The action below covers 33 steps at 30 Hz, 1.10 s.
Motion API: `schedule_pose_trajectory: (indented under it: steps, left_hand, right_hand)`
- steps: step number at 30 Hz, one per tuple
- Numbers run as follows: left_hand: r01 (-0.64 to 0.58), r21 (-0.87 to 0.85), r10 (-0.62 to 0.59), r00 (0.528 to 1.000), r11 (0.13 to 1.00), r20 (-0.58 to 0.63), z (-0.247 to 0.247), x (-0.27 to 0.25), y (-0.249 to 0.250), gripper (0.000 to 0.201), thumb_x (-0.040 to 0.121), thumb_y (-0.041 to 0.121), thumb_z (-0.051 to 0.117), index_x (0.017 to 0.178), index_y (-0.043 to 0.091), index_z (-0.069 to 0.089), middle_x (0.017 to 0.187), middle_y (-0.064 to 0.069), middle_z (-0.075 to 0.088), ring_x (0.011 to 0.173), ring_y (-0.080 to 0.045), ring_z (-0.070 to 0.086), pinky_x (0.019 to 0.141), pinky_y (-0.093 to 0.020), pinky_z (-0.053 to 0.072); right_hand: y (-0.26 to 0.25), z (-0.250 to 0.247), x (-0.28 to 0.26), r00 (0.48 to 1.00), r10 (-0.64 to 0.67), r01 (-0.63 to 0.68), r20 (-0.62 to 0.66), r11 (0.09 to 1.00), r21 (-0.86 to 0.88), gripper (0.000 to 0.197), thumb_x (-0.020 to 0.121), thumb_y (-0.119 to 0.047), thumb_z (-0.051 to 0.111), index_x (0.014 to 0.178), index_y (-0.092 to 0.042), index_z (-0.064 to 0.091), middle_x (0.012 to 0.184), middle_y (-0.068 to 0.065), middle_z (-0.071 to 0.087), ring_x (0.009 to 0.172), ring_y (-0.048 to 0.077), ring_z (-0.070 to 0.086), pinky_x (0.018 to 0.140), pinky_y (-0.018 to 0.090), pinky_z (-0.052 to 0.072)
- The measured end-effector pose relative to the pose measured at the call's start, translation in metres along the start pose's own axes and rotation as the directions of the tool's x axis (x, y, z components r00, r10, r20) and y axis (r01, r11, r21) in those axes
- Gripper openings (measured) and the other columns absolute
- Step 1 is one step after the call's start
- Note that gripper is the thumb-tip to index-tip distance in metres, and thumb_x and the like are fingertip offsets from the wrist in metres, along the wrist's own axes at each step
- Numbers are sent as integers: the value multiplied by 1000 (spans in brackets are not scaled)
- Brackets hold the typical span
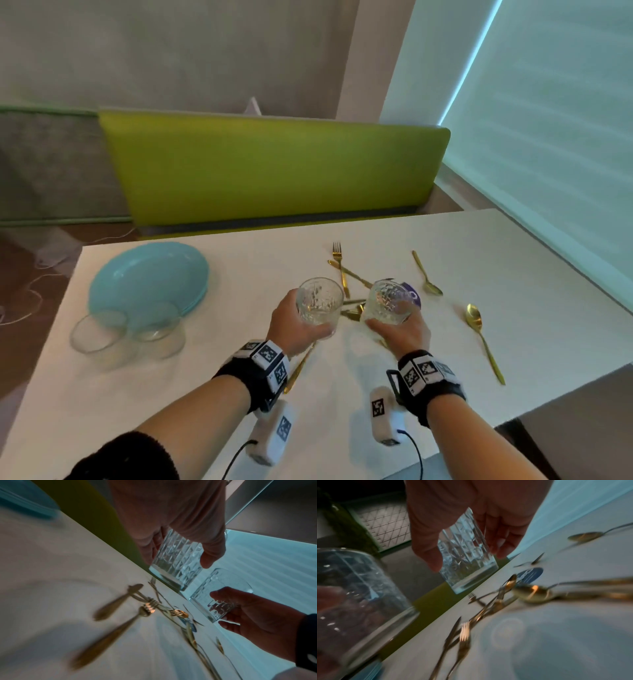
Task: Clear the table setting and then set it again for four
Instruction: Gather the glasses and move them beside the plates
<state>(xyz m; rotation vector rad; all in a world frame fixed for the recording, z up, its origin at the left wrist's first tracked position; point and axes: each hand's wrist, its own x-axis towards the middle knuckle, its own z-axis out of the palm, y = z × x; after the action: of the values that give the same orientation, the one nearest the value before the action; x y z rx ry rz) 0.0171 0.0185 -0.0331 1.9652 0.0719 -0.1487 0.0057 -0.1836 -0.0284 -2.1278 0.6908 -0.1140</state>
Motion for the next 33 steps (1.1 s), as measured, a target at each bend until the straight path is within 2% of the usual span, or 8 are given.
schedule_pose_trajectory:
  steps: [2, 7, 11, 16, 19, 24, 29, 33]
  left_hand:
    - [33, 25, -32, 999, 999, -22, -26, -18, -21, 82, 61, 30, 86, 130, 15, 46, 129, -2, 56, 116, -18, 53, 87, -20, 38]
    - [120, 25, -116, 985, 993, -129, -81, -58, -70, 80, 60, 26, 86, 129, 12, 47, 126, -3, 58, 114, -17, 55, 87, -18, 37]
    - [197, 25, -187, 958, 980, -216, -116, -87, -105, 80, 60, 25, 86, 129, 12, 48, 126, -4, 58, 114, -19, 55, 88, -19, 38]
    - [286, 2, -270, 908, 958, -320, -154, -111, -138, 81, 59, 25, 87, 130, 11, 48, 129, -5, 58, 118, -21, 55, 96, -26, 42]
    - [329, -29, -316, 876, 944, -365, -172, -120, -152, 83, 59, 24, 87, 131, 11, 48, 132, -7, 56, 121, -24, 54, 100, -30, 43]
    - [387, -52, -372, 831, 921, -412, -193, -129, -169, 82, 62, 22, 85, 134, 13, 46, 135, -8, 54, 123, -26, 52, 98, -28, 40]
    - [413, -47, -393, 819, 910, -418, -198, -129, -171, 79, 64, 21, 82, 134, 16, 45, 134, -5, 55, 125, -24, 51, 95, -25, 38]
    - [425, -64, -411, 811, 903, -415, -202, -126, -173, 84, 64, 20, 83, 137, 16, 42, 137, -6, 53, 127, -25, 49, 100, -30, 39]
  right_hand:
    - [-8, 28, -27, 997, -20, 22, 76, 999, -28, 79, 59, -29, 86, 128, -16, 50, 122, 7, 61, 114, 26, 56, 96, 32, 45]
    - [-26, 86, -83, 966, -87, 108, 245, 992, -73, 78, 61, -27, 85, 130, -16, 48, 123, 6, 59, 115, 23, 54, 96, 31, 44]
    - [-34, 125, -112, 936, -109, 149, 334, 984, -94, 77, 58, -29, 85, 126, -20, 50, 121, 2, 59, 110, 22, 58, 92, 35, 51]
    - [-46, 160, -139, 882, -143, 223, 449, 966, -131, 74, 62, -28, 84, 126, -18, 48, 119, 3, 60, 110, 21, 56, 88, 23, 42]
    - [-52, 177, -153, 851, -159, 264, 500, 954, -145, 76, 60, -30, 84, 126, -20, 48, 119, 4, 59, 111, 21, 56, 88, 23, 43]
    - [-56, 203, -171, 802, -183, 327, 569, 931, -161, 77, 58, -32, 83, 125, -22, 47, 118, 3, 58, 110, 20, 54, 88, 24, 43]
    - [-57, 214, -180, 786, -193, 348, 587, 923, -164, 75, 60, -29, 83, 126, -21, 47, 117, 1, 58, 110, 20, 54, 85, 21, 41]
    - [-57, 221, -184, 770, -196, 373, 607, 910, -179, 76, 61, -29, 82, 127, -21, 46, 118, 0, 57, 111, 19, 53, 89, 23, 42]
